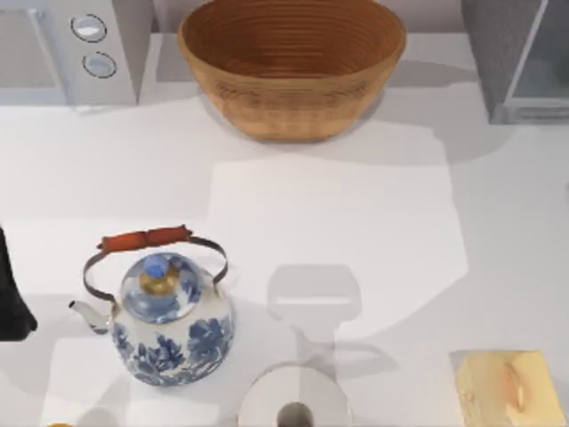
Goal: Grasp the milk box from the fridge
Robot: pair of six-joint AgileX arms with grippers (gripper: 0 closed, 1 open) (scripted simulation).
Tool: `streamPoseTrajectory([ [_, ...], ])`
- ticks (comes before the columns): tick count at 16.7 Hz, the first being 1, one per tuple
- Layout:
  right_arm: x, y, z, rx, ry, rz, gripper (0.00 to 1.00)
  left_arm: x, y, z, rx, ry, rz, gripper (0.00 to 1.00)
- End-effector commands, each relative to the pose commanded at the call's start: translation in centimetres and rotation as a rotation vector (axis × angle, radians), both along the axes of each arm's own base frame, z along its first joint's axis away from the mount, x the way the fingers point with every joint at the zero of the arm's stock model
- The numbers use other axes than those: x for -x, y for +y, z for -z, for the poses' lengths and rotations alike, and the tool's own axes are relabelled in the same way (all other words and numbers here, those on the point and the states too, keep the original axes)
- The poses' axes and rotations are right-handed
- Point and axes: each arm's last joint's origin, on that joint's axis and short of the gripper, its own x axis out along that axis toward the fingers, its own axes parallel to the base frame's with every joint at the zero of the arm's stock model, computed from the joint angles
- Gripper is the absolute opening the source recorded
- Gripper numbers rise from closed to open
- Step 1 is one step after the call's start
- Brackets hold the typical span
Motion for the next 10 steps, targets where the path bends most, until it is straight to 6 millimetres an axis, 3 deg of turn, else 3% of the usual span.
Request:
streamPoseTrajectory([
  [10,0.0,0.0,0.0,0.0,0.0,0.0,0.17,0.0,0.0,0.0,0.0,0.0,0.0,1.0],
])
